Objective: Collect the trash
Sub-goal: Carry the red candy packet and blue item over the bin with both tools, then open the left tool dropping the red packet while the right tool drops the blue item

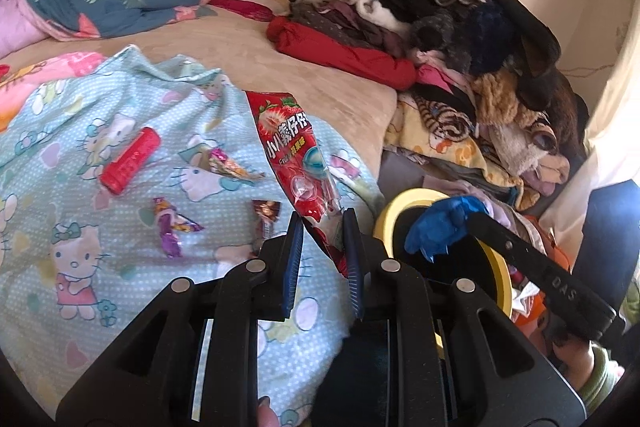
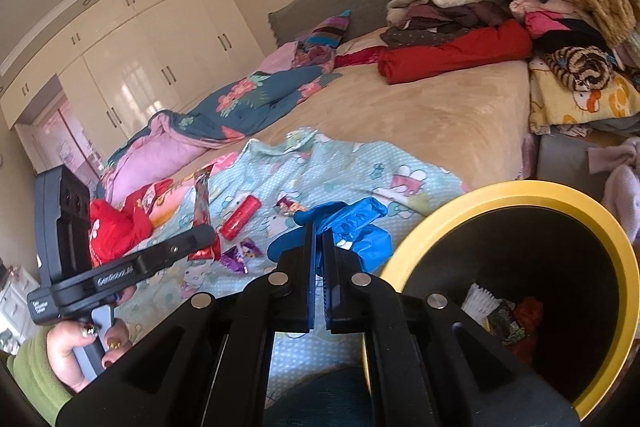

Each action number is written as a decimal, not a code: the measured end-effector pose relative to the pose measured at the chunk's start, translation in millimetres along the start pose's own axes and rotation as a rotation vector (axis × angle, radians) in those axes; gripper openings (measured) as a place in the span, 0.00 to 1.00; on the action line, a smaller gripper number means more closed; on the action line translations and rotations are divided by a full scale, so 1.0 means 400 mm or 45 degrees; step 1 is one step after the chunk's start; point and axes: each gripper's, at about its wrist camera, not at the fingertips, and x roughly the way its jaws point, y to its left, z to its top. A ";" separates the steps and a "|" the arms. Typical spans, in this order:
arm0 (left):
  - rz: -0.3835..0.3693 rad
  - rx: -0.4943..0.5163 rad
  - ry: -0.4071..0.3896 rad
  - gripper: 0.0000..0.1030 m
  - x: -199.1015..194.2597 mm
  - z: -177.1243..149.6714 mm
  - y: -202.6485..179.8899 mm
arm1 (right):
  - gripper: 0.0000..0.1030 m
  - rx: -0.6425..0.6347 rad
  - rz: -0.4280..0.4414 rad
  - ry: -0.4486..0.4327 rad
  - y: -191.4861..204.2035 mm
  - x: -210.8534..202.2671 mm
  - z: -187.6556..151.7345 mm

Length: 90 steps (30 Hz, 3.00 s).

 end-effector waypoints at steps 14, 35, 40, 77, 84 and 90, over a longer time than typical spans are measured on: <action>-0.101 0.104 0.051 0.14 0.037 -0.020 -0.111 | 0.03 0.093 -0.085 -0.069 -0.104 -0.054 0.015; -0.206 0.224 0.150 0.14 0.100 -0.077 -0.239 | 0.03 0.181 -0.225 -0.123 -0.214 -0.111 0.018; -0.232 0.240 0.179 0.14 0.121 -0.093 -0.266 | 0.03 0.201 -0.269 -0.121 -0.241 -0.117 0.013; -0.267 0.265 0.392 0.37 0.281 -0.153 -0.319 | 0.15 0.356 -0.421 -0.009 -0.388 -0.110 -0.032; -0.212 0.230 0.311 0.78 0.243 -0.125 -0.290 | 0.53 0.370 -0.424 -0.027 -0.382 -0.113 -0.030; -0.151 0.236 0.217 0.90 0.195 -0.099 -0.273 | 0.64 0.311 -0.448 -0.046 -0.350 -0.116 -0.017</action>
